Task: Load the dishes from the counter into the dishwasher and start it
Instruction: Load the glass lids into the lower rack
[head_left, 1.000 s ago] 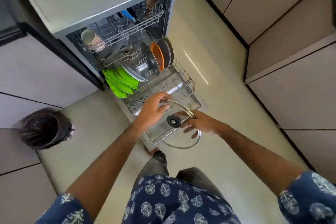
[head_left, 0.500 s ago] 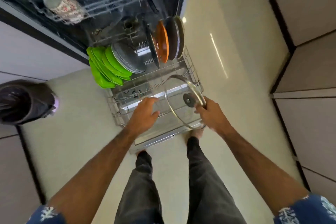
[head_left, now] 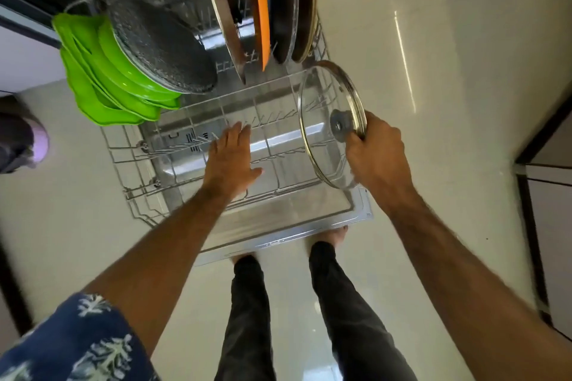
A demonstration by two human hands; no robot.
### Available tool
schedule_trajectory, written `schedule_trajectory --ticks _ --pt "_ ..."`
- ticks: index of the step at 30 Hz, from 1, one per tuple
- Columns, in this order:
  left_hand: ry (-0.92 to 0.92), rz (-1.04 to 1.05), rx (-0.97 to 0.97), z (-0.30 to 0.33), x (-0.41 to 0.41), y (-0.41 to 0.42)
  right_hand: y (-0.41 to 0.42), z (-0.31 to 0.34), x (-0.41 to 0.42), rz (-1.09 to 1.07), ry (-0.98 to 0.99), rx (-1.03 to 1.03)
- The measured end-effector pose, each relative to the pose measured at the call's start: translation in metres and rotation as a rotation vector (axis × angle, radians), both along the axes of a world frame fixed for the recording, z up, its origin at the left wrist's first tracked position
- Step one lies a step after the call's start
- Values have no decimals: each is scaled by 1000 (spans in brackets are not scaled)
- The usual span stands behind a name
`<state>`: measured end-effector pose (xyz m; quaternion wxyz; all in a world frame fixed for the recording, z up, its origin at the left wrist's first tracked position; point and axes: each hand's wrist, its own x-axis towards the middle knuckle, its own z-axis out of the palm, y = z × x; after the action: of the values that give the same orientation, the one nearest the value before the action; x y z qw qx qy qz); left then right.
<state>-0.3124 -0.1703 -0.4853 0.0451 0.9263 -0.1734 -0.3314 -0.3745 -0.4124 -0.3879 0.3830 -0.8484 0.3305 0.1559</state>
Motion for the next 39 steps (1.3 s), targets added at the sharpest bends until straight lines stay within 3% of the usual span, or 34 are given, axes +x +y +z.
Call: schedule_trajectory --ticks 12,17,22,27,33,39 --pt "-17 -32 81 -31 6 -12 29 -41 36 207 35 -132" --pt "-42 -27 64 -36 4 -13 44 -61 24 236 53 -77" --pt "-38 -43 58 -34 3 -9 46 -68 1 134 41 154" --pt "-9 -56 64 -16 -1 -6 38 -64 3 205 106 217" --pt "-32 -82 98 64 -22 1 28 -11 -2 302 131 205" --pt "-64 -14 106 209 -69 16 46 114 -25 707 98 -81"
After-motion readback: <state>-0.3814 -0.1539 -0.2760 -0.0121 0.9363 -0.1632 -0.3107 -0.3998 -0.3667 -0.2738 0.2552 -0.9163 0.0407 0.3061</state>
